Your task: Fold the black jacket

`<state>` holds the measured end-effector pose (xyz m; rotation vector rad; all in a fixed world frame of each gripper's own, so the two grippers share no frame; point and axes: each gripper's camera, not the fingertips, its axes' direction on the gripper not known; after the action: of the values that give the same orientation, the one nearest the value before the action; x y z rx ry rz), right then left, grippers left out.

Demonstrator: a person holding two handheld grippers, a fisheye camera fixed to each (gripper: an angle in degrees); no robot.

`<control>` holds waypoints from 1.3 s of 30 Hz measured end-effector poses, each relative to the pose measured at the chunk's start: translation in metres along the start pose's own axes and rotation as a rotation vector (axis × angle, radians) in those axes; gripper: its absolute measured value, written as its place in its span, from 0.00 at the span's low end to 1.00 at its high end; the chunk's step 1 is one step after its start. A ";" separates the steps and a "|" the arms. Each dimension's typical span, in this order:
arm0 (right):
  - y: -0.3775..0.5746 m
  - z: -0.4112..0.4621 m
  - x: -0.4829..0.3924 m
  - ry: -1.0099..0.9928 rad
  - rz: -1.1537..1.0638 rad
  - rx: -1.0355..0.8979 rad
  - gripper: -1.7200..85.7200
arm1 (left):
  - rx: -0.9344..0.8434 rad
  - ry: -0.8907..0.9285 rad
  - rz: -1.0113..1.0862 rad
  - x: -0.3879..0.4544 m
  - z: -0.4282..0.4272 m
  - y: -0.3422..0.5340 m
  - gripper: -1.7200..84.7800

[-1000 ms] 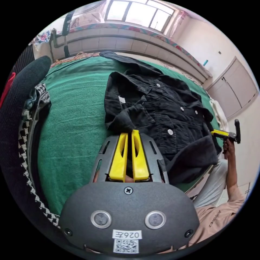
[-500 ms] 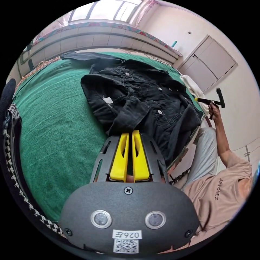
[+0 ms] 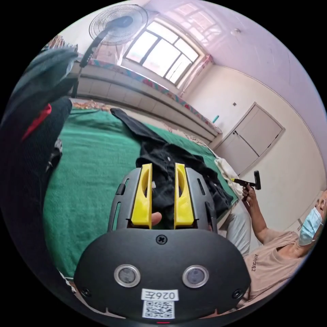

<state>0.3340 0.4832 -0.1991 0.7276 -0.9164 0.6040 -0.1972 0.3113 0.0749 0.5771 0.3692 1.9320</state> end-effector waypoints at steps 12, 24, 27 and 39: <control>-0.157 0.082 0.029 0.056 0.062 -0.035 0.12 | -0.385 0.042 -0.168 -0.082 0.236 -0.164 0.29; -0.169 0.110 -0.013 0.087 -0.067 0.029 0.01 | -0.163 0.481 -0.248 -0.124 0.279 -0.162 0.05; -0.168 0.063 -0.031 0.084 -0.129 0.116 0.01 | -0.169 0.460 -0.035 -0.093 0.245 -0.184 0.04; -0.230 0.178 -0.023 0.241 -0.027 -0.042 0.06 | -0.284 0.062 -0.075 -0.059 0.317 -0.209 0.09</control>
<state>0.4051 0.2005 -0.2137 0.6132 -0.6933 0.6320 0.1560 0.3431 0.2221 0.3142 0.1480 1.8907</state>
